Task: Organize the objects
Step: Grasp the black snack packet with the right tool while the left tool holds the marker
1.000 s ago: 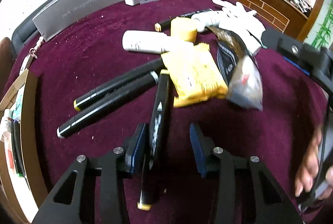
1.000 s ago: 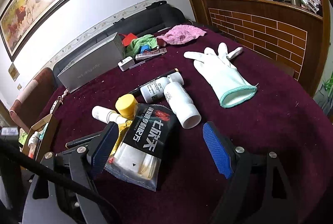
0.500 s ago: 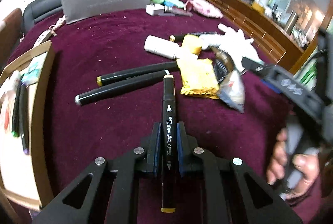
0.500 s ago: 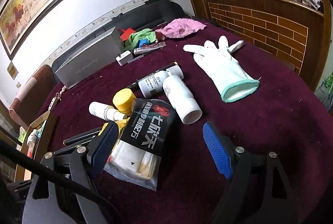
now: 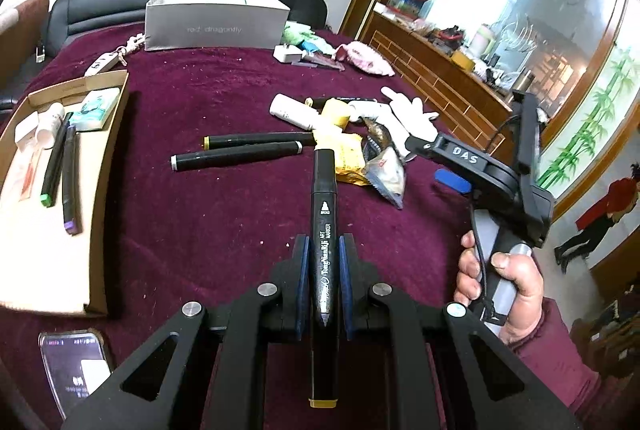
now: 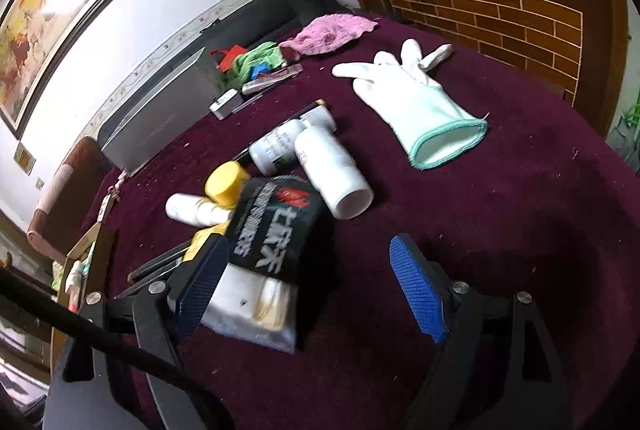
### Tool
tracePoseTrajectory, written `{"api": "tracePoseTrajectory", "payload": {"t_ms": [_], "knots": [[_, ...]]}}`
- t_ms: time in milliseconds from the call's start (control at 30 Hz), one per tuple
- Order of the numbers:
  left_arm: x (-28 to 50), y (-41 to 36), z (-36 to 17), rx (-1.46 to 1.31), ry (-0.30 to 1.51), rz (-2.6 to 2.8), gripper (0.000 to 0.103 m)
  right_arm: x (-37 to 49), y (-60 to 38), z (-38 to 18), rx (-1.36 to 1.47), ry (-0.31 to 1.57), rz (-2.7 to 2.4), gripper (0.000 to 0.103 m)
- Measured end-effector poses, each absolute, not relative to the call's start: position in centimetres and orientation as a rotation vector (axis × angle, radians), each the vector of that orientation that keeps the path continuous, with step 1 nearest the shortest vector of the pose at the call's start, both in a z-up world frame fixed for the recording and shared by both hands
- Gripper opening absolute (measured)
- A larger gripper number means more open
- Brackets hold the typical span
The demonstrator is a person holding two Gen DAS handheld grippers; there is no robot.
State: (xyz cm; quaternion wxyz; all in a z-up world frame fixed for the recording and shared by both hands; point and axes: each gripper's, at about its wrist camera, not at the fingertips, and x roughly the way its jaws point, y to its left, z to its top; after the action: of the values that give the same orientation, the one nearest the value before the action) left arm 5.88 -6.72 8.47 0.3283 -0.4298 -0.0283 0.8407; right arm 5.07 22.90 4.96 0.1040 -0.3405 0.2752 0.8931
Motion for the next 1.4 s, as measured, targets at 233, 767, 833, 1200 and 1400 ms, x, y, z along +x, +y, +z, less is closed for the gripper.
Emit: {"api": "tracePoseTrajectory", "payload": {"t_ms": [233,767,833,1200,1400], "knots": [[7.5,-8.1,8.8,-1.08,-0.122,2.153,0.012,3.3,21.8,3.7,-1.203,0.913,2.578,0.083],[8.4,-9.3,8.2,-1.063,-0.158,2.109,0.012,0.8,20.8,3.6,-1.349,0.883,2.508,0.042],[8.4,-9.8,8.4,-1.063,-0.174,2.124,0.012,1.3,20.7,3.9,-1.356,0.928,2.53,0.041],[7.9,-14.8,9.3,-1.05,-0.279,2.203,0.012,3.8,19.0,7.5,-1.318,1.04,2.677,0.042],[7.1,-19.4,10.8,-1.032,-0.332,2.296,0.012,3.6,16.9,9.6,-1.333,1.072,2.749,0.042]]}}
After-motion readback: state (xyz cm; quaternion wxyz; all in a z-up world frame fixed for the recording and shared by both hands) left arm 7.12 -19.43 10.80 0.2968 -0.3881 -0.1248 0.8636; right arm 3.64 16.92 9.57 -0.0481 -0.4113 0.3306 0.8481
